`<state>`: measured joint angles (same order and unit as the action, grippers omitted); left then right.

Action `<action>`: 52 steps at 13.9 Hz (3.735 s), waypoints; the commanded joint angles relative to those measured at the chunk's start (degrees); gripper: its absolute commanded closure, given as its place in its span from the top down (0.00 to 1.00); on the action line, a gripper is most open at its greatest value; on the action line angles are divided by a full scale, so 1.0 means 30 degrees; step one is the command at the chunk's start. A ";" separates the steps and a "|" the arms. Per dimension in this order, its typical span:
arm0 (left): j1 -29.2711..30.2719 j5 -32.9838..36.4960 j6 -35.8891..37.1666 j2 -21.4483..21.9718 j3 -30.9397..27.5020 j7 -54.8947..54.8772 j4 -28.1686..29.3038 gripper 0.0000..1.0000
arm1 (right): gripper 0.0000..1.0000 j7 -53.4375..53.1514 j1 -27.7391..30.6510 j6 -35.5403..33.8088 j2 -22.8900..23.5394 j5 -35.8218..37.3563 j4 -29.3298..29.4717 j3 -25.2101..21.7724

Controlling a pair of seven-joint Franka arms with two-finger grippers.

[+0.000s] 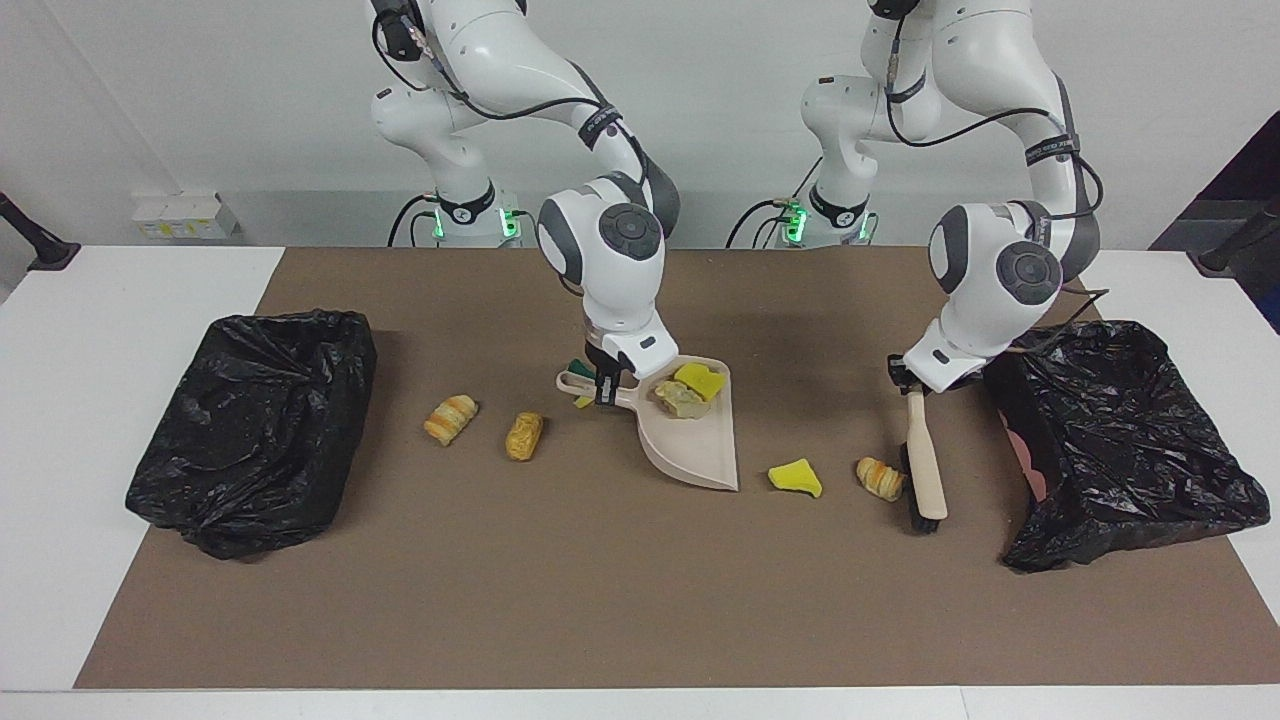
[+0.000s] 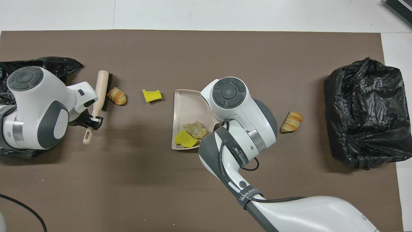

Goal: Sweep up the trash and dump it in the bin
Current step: 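Reach the brush to the far bread piece and sweep it into the dustpan, then carry the dustpan toward the nearer bag while the left gripper lowers the brush, then tip the dustpan into the black bag with the right gripper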

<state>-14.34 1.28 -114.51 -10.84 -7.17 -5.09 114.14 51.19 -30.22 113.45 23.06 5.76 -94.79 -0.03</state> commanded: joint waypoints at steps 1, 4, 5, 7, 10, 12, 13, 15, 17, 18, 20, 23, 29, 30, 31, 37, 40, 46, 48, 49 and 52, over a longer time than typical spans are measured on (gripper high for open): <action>-0.1076 0.0394 0.0232 0.0096 0.0161 -0.0031 0.0211 0.00 | 0.00 -0.0571 0.0085 0.0094 -0.0420 0.0308 -0.0483 0.0069; -0.1313 0.0248 0.0232 0.0798 0.1944 -0.0031 0.1206 0.00 | 0.00 -0.0629 0.0026 0.0182 -0.0332 0.0308 -0.0483 0.0069; -0.1313 0.0102 0.0232 0.0974 0.2530 -0.0002 0.1558 0.00 | 0.00 -0.0658 0.0026 0.0182 -0.0332 0.0308 -0.0483 0.0069; -0.1342 0.0071 0.0290 0.1355 0.3585 0.0173 0.2086 0.00 | 0.00 -0.0659 0.0026 0.0182 -0.0361 0.0308 -0.0512 0.0069; -0.1342 -0.0600 0.0290 0.2145 0.5574 0.0057 0.3112 0.00 | 0.00 -0.0659 0.0026 0.0182 -0.0390 0.0308 -0.0629 0.0069; -0.1342 -0.1562 0.0436 0.2177 0.6836 0.0290 0.2911 0.00 | 0.00 -0.0688 0.0113 0.0269 -0.0361 0.0308 -0.0658 0.0069; -0.1313 -0.2613 0.0698 0.2032 0.7161 0.0785 0.2503 0.00 | 0.00 -0.0688 0.0143 0.0270 -0.0361 0.0308 -0.0658 0.0069; -0.1110 -0.3908 0.1722 0.1884 0.7136 0.2626 0.1157 0.00 | 0.00 -0.0485 0.0493 0.0299 -0.0303 0.0308 -0.0658 0.0098; -0.0933 -0.4526 0.1755 0.2206 0.6961 0.5286 0.0889 0.00 | 0.00 -0.0483 0.0524 0.0270 -0.0303 0.0308 -0.0629 0.0099; -0.0729 -0.4557 0.1639 0.2177 0.6960 0.6664 0.0743 0.00 | 0.00 -0.0483 0.0553 0.0270 -0.0303 0.0308 -0.0629 0.0099; -0.0756 -0.4557 0.1579 0.2177 0.6960 0.9272 0.0741 0.00 | 0.00 -0.0424 0.0611 0.0154 -0.0274 0.0308 -0.0513 0.0070; -0.0903 -0.4499 0.1607 0.2177 0.6989 1.0838 0.0741 0.00 | 0.00 -0.0337 0.0728 0.0123 -0.0302 0.0308 -0.0483 0.0069; -0.0697 -0.3189 0.3015 0.4372 0.6695 1.0868 0.1237 0.00 | 0.00 0.2968 0.3273 -0.1074 -0.1443 -0.0451 0.0012 0.0128; -0.0814 -0.2659 0.2957 0.4722 0.6783 1.0839 0.1645 0.00 | 0.00 0.3728 0.3887 -0.1803 -0.1503 -0.0831 0.0509 0.0128; -0.0989 -0.2682 0.2695 0.5132 0.6900 1.0810 0.2316 0.00 | 0.00 0.4374 0.4589 -0.2564 -0.1533 -0.1067 0.1094 0.0128; -0.3183 -0.3759 0.0642 0.8007 0.9478 1.3409 0.7213 0.00 | 0.00 0.9557 0.8366 -0.5296 -0.2703 -0.1158 0.1832 -0.0018; -0.3774 -0.4351 -0.0760 0.8240 1.0763 1.4057 0.8442 0.00 | 0.00 1.1553 1.0624 -0.5297 -0.3114 -0.0925 0.1861 -0.0077; -0.3891 -0.6783 -0.2023 0.8359 1.3199 1.5027 0.9792 0.00 | 0.00 1.7260 1.5224 -0.4917 -0.3818 0.0946 0.1891 -0.0136; -0.3891 -0.7570 -0.2169 0.8300 1.3200 1.5057 1.0114 0.00 | 0.00 1.9895 1.6426 -0.3290 -0.3818 0.2992 0.1891 -0.0106; -0.3891 -0.7865 -0.2171 0.8271 1.3200 1.5173 1.0116 0.00 | 0.00 2.0488 1.7099 -0.1999 -0.3876 0.3409 0.1804 -0.0106; -0.3804 -0.7927 -0.2287 0.8183 1.3200 1.5029 1.0116 0.09 | 0.00 2.0291 1.7867 -0.0585 -0.3819 0.5395 0.1832 -0.0136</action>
<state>-25.27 -21.15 -119.85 11.87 32.86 39.95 142.37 111.84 22.56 109.53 12.39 17.69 -88.70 -1.30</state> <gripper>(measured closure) 0.727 0.687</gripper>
